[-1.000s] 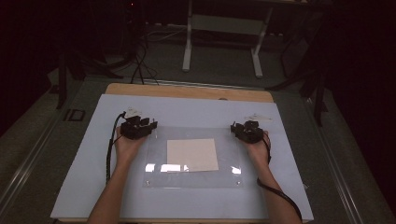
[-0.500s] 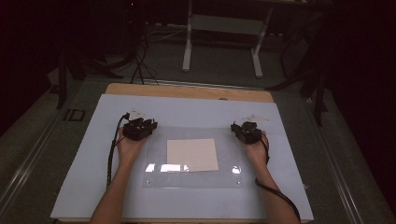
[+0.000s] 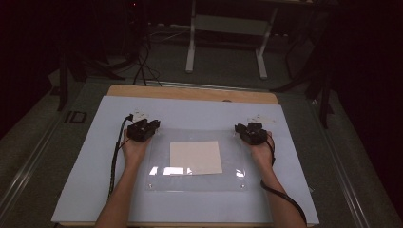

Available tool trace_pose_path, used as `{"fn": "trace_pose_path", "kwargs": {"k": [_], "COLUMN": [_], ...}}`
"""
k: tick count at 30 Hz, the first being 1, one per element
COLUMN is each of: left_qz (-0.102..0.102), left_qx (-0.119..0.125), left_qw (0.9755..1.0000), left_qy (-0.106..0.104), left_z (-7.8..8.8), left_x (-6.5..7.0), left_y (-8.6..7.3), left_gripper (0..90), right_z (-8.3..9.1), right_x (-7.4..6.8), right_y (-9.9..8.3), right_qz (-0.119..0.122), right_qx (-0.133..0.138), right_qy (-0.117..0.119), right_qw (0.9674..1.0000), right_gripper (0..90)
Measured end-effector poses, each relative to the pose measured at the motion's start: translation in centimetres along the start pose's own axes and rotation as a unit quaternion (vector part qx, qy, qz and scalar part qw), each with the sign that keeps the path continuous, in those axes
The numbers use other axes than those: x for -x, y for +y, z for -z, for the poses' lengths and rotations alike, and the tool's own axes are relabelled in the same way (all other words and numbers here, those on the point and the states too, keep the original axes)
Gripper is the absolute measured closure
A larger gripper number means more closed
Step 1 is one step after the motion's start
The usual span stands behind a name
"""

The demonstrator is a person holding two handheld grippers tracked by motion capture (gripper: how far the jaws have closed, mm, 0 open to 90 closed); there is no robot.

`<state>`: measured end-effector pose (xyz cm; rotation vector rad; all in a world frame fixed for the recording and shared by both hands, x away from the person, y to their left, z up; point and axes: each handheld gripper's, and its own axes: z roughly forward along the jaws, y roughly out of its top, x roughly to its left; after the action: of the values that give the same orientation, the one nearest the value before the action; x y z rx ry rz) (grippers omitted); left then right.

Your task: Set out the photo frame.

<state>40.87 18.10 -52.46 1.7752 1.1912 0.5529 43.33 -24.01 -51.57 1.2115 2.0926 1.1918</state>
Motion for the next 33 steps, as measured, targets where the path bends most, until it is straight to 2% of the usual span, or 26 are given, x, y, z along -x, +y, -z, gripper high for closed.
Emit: {"fn": "trace_pose_path", "kwargs": {"k": [3,4,5,10,14,19,22,23,27,29,30,33], "left_qz": [0.000,0.000,0.001,0.011,0.015,0.020,0.038,0.038,0.074,0.080,0.089,0.105], "left_qx": [0.000,0.000,0.000,0.003,0.005,-0.010,-0.017,-0.017,-0.039,-0.045,-0.053,-0.061], "left_qw": [1.0000,1.0000,1.0000,0.9999,0.9998,0.9996,0.9987,0.9987,0.9954,0.9947,0.9933,0.9913], "left_qy": [0.001,0.002,0.002,-0.009,-0.009,-0.015,-0.031,-0.031,-0.047,-0.047,-0.050,-0.051], "left_z": [0.0,0.0,0.0,0.0,-0.1,-0.2,-0.3,-0.3,-0.9,-1.1,-1.4,-1.7], "left_x": [0.0,0.0,0.0,-0.3,-0.3,-0.5,-1.0,-1.0,-1.8,-1.8,-2.1,-2.3], "left_y": [0.0,0.0,0.0,-0.1,-0.1,0.3,0.5,0.5,1.1,1.3,1.6,1.9], "left_gripper": [83.2,83.3,83.4,83.2,83.0,83.3,82.9,82.7,82.4,82.6,82.6,82.7], "right_z": [0.1,0.1,0.0,-0.1,-0.3,-0.4,-0.4,-0.4,-0.7,-0.9,-1.1,-1.4], "right_x": [0.0,-0.1,-0.1,-0.1,0.0,0.1,0.3,0.3,0.7,0.8,0.8,1.1], "right_y": [0.3,0.5,0.5,0.4,0.4,0.7,0.9,0.9,1.2,1.3,1.5,1.8], "right_qz": [0.001,0.004,0.004,-0.004,-0.006,-0.009,-0.019,-0.019,-0.044,-0.058,-0.062,-0.072], "right_qx": [0.002,0.001,0.000,0.002,0.000,-0.012,-0.019,-0.019,-0.027,-0.027,-0.028,-0.035], "right_qy": [-0.002,0.001,0.002,0.003,0.005,0.007,0.013,0.013,0.021,0.018,0.015,0.018], "right_qw": [1.0000,1.0000,1.0000,1.0000,1.0000,0.9999,0.9996,0.9996,0.9985,0.9978,0.9975,0.9966], "right_gripper": [78.7,83.6,84.2,84.3,84.5,85.2,85.1,85.1,85.1,85.3,85.4,85.6]}}
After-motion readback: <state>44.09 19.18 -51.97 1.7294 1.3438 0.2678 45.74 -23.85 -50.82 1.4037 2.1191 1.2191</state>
